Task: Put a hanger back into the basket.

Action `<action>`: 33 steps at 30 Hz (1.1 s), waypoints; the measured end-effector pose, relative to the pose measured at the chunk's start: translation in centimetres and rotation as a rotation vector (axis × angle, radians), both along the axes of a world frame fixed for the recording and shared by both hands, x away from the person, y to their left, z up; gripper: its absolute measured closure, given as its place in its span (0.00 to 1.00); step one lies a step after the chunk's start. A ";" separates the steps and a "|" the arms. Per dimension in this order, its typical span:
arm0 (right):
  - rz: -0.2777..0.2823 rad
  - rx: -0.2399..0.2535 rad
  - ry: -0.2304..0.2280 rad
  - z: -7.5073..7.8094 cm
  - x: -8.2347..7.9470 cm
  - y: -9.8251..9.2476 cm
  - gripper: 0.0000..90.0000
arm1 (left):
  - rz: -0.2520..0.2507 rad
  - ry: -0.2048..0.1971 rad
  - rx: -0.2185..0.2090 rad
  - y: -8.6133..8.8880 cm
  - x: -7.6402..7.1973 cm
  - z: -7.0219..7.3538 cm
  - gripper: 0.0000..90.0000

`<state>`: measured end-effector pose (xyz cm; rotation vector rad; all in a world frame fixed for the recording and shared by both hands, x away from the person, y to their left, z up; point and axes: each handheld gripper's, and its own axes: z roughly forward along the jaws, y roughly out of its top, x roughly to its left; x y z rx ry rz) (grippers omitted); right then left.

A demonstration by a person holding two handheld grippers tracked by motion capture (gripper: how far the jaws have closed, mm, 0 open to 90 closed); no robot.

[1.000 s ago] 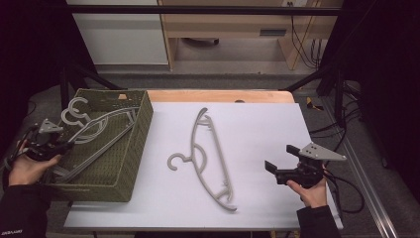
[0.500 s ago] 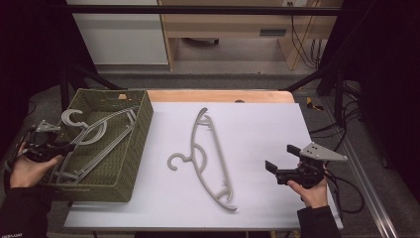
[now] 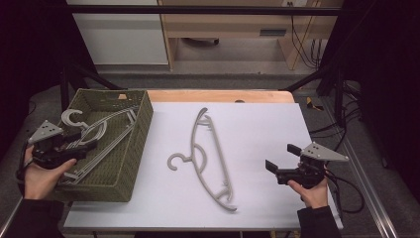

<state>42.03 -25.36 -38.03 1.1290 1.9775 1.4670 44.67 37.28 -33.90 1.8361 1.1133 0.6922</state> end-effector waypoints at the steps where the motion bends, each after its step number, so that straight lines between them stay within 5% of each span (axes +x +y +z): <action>1: -0.003 -0.003 -0.003 0.0 0.0 0.0 0.01 | -0.017 -0.011 -0.014 -0.7 -0.2 -0.1 0.32; 6: 0.000 -0.001 -0.006 0.2 -0.1 0.3 0.01 | -0.108 -0.035 -0.034 -4.2 -1.2 -0.7 0.23; 12: 0.022 -0.016 -0.004 0.2 -0.1 0.9 0.01 | -0.161 -0.077 -0.072 -7.1 -2.0 -1.6 0.16; 33: 0.121 -0.082 0.039 -0.2 0.1 6.4 0.04 | -0.227 -0.055 -0.062 -9.6 -2.4 -3.2 0.10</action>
